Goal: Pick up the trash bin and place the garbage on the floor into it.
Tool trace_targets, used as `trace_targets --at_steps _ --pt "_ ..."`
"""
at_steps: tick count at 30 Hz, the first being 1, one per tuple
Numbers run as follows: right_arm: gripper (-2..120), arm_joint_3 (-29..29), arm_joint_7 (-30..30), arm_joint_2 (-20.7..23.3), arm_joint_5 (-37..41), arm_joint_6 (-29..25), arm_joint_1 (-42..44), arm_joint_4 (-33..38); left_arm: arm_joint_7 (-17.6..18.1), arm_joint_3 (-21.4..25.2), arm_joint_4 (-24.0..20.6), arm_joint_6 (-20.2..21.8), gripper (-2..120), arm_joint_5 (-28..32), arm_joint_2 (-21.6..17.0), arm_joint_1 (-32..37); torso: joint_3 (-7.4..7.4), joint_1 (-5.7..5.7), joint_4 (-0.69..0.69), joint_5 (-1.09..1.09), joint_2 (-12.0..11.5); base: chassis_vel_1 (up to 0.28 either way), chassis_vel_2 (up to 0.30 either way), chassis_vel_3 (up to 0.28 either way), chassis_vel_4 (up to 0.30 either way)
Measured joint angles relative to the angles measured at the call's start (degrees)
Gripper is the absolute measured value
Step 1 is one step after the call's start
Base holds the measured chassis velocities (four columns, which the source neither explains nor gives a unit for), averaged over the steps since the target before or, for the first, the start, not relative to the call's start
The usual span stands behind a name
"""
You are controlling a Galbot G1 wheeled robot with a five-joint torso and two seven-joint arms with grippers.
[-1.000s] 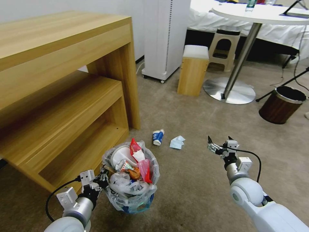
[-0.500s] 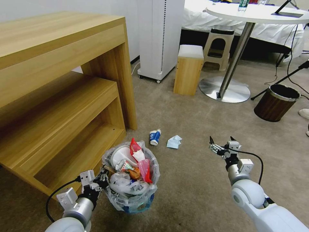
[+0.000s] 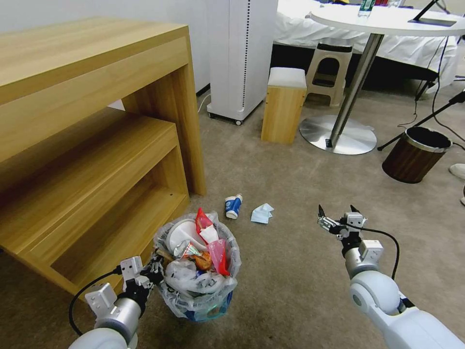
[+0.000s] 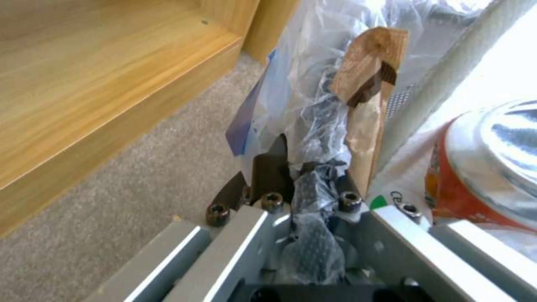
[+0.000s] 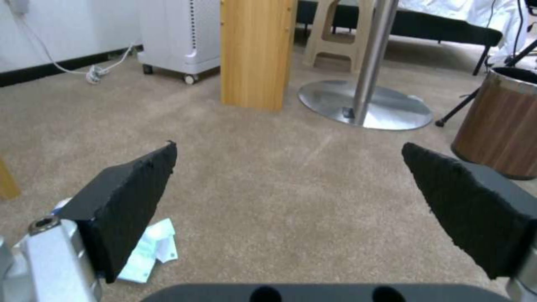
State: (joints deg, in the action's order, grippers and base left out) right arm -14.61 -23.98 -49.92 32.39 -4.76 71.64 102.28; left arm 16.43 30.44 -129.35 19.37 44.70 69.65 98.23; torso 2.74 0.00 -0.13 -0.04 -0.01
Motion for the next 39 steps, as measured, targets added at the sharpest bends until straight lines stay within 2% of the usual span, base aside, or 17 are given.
trace_targets --at_steps 18,39 --pt "100 2.0 -0.2 -0.1 -0.2 -0.6 -0.9 0.0 4.2 2.7 -0.6 0.0 1 0.0 0.8 1.6 0.0 0.0 0.0 -0.01 0.0 -0.071 0.056 0.069 -0.071" --pt "100 3.6 0.4 0.2 0.1 -1.2 -3.0 -1.1 6.4 4.7 -0.1 -0.1 1 0.9 1.8 0.7 0.0 0.0 0.0 0.0 0.0 0.0 0.0 0.0 0.0"
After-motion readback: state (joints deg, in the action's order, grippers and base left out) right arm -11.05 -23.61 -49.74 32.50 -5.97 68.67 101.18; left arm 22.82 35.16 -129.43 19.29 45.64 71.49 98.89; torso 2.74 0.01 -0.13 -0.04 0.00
